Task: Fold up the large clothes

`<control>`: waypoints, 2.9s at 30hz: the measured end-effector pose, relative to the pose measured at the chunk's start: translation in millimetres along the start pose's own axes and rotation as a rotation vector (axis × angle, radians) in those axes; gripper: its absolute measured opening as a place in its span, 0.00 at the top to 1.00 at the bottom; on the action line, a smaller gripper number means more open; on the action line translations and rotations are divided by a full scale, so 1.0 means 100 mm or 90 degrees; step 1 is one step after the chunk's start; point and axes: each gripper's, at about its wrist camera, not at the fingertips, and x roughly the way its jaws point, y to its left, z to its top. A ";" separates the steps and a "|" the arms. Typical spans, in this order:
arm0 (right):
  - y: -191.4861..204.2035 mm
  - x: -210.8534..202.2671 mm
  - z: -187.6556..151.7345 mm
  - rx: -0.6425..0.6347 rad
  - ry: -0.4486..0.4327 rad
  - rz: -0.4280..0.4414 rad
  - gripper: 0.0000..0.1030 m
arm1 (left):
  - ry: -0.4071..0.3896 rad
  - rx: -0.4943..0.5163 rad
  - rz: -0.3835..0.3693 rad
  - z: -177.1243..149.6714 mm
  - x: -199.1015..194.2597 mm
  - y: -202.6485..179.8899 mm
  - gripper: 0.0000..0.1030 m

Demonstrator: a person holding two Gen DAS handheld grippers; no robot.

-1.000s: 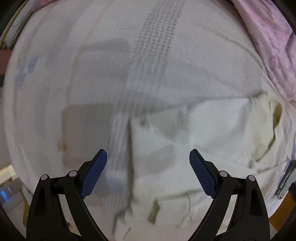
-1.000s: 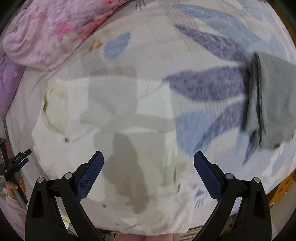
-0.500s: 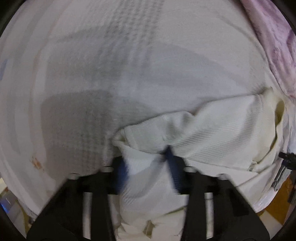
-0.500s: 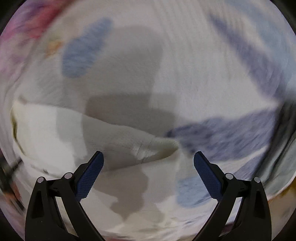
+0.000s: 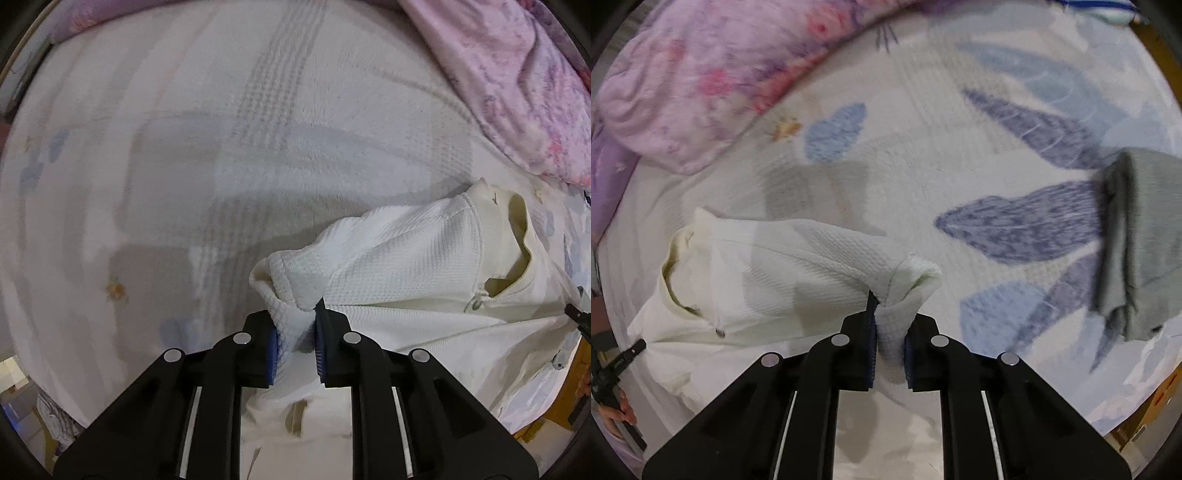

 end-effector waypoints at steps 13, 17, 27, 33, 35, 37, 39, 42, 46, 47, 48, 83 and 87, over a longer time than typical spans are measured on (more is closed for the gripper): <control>-0.10 -1.08 -1.23 0.036 -0.111 0.154 0.90 | -0.144 0.075 0.000 -1.42 -1.05 -0.04 0.86; -0.22 -1.18 -1.74 0.038 -0.103 0.178 0.90 | -0.135 0.098 0.003 -2.00 -1.10 -0.11 0.86; -0.68 -0.44 -3.05 0.073 0.009 0.095 0.88 | -0.005 0.056 0.042 -3.36 -0.39 0.05 0.85; -0.95 0.16 -3.50 0.193 0.144 0.083 0.70 | 0.130 0.074 0.129 -3.73 0.33 0.08 0.73; -0.90 -0.04 -3.56 0.169 0.124 0.079 0.47 | 0.111 0.080 0.110 -3.80 0.14 0.06 0.57; -0.82 -0.27 -3.58 0.138 0.091 0.085 0.38 | 0.091 0.079 0.093 -3.83 -0.08 0.06 0.56; -0.70 -0.41 -3.52 0.103 0.075 0.111 0.38 | 0.070 0.078 0.080 -3.81 -0.20 0.02 0.56; -0.41 -0.42 -3.34 0.047 0.065 0.153 0.38 | 0.025 0.088 0.036 -3.66 -0.34 -0.13 0.56; 0.09 -0.07 -2.97 -0.012 0.114 0.178 0.44 | 0.013 0.100 0.002 -3.37 -0.12 -0.45 0.57; 0.24 0.07 -2.89 -0.019 0.132 0.194 0.47 | 0.012 0.103 -0.012 -3.31 -0.04 -0.51 0.57; 0.35 0.22 -2.84 -0.017 0.154 0.212 0.48 | 0.016 0.108 -0.030 -3.24 0.08 -0.56 0.57; -0.68 0.73 -3.61 0.094 0.240 -0.009 0.57 | 0.085 -0.012 0.092 -4.00 0.74 0.23 0.65; -0.73 0.43 -3.48 0.118 0.216 0.047 0.54 | 0.049 -0.019 0.022 -3.78 0.42 0.34 0.46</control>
